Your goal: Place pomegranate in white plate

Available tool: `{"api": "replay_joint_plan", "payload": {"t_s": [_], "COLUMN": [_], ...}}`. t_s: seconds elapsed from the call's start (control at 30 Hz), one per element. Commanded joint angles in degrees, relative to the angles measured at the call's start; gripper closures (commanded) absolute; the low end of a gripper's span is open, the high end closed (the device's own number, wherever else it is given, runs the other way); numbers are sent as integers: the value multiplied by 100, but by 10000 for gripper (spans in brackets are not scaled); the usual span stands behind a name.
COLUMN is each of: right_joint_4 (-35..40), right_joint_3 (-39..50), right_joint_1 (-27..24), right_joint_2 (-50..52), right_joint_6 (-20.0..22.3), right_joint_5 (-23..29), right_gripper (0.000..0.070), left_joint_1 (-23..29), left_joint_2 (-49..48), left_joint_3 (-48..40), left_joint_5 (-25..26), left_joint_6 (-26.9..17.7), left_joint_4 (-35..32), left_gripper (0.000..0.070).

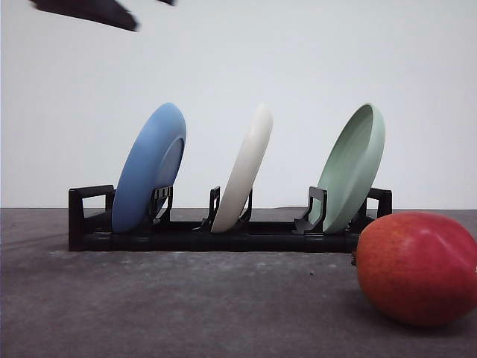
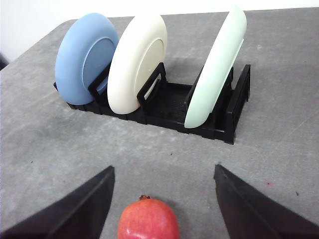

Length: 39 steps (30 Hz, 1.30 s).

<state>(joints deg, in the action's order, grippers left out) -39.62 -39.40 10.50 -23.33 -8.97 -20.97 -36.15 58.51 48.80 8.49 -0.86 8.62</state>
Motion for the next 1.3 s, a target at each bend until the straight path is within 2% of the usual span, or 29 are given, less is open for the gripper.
{"api": "replay_joint_plan", "payload": {"t_s": [0.0, 0.13, 0.23, 0.33, 0.57, 0.73, 1.07, 1.13, 1.27], "right_joint_4": [63, 66, 66, 66, 65, 63, 65, 66, 66], "right_joint_3": [-85, -85, -85, -85, -85, -85, -83, -85, -83], "right_joint_1": [26, 26, 26, 26, 24, 24, 24, 24, 24], "right_joint_2": [-13, -13, -13, -13, -13, -13, -13, -13, -13], "right_joint_6": [44, 44, 44, 42, 42, 42, 44, 44, 44], "right_joint_5": [-2, 0, 2, 4, 46, 46, 46, 46, 46], "right_gripper": [300, 300, 300, 300, 300, 300, 300, 300, 300], "left_joint_1": [-120, -351, -516, -638, -749, -749, -747, -749, -753], "left_joint_2": [269, 896, 1374, 1842, 2870, 3498, 4077, 4077, 4075], "left_joint_3": [109, 109, 121, 180, 636, 1079, 1464, 1464, 1464], "left_joint_5": [-41, -353, -662, -955, -1244, -1478, -1513, -1517, -1517], "left_joint_6": [-126, -317, -321, -317, -246, -4, 31, 31, 106], "left_joint_4": [-402, -1140, -1633, -1942, -2004, -1893, -1844, -1840, -1843], "left_gripper": [283, 284, 321, 321, 318, 318, 331, 415, 641]}}
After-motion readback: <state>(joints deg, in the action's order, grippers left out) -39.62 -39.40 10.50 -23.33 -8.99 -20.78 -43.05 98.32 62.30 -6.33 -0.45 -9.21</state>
